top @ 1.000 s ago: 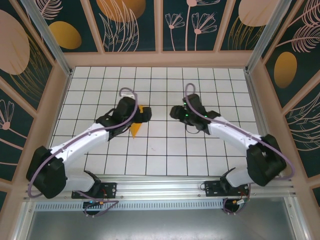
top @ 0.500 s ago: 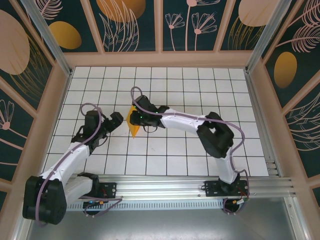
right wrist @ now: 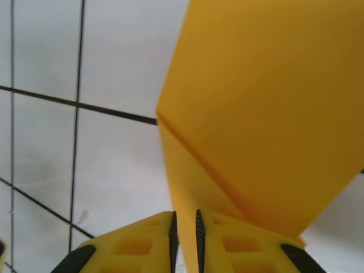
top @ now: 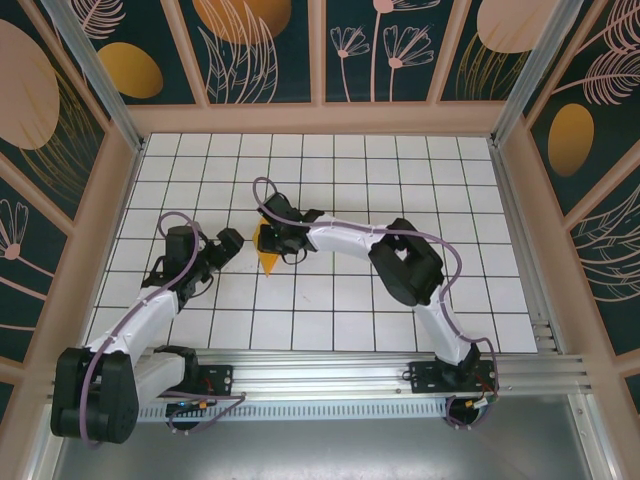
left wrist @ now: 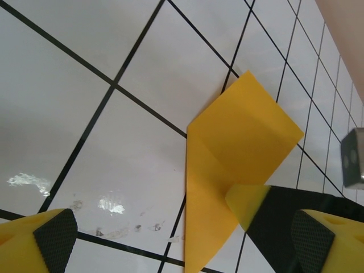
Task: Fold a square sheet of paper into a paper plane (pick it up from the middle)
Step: Move the square sheet of paper to the center of the table.
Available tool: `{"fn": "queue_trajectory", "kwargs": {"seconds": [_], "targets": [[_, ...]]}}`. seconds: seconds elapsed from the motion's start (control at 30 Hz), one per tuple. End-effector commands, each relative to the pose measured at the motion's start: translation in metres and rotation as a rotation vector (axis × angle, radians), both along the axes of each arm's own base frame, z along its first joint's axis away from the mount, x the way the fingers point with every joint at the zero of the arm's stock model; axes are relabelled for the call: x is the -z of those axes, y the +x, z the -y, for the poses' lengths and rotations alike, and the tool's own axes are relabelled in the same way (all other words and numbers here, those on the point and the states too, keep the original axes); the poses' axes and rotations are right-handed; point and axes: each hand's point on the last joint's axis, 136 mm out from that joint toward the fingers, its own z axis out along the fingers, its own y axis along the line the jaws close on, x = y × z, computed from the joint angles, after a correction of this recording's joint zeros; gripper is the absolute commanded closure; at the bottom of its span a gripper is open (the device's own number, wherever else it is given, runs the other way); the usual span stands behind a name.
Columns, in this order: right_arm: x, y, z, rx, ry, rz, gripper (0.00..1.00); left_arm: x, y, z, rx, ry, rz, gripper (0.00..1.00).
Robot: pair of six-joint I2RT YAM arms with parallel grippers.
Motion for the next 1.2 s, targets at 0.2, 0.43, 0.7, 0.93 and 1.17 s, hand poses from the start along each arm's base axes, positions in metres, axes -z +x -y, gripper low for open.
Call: {"fn": "queue_trajectory", "kwargs": {"seconds": [0.2, 0.43, 0.7, 0.93, 1.17], "targets": [[0.046, -0.004, 0.030, -0.050, -0.122, -0.050, 0.82, -0.009, 0.007, 0.012, 0.081, -0.020, 0.039, 0.01], [0.050, -0.022, 0.059, -0.222, -0.189, 0.003, 0.84, -0.008, 0.007, 0.026, 0.159, -0.064, 0.044, 0.02], [0.035, -0.067, 0.099, -0.527, -0.079, 0.074, 0.82, -0.003, 0.000, 0.050, 0.253, -0.134, 0.037, 0.09], [0.024, -0.055, 0.099, -0.480, -0.033, 0.119, 0.83, 0.012, -0.011, 0.087, 0.328, -0.177, -0.015, 0.17], [0.035, -0.047, 0.111, -0.382, 0.006, 0.068, 0.87, 0.028, -0.020, 0.107, 0.351, -0.237, -0.075, 0.27]]}}
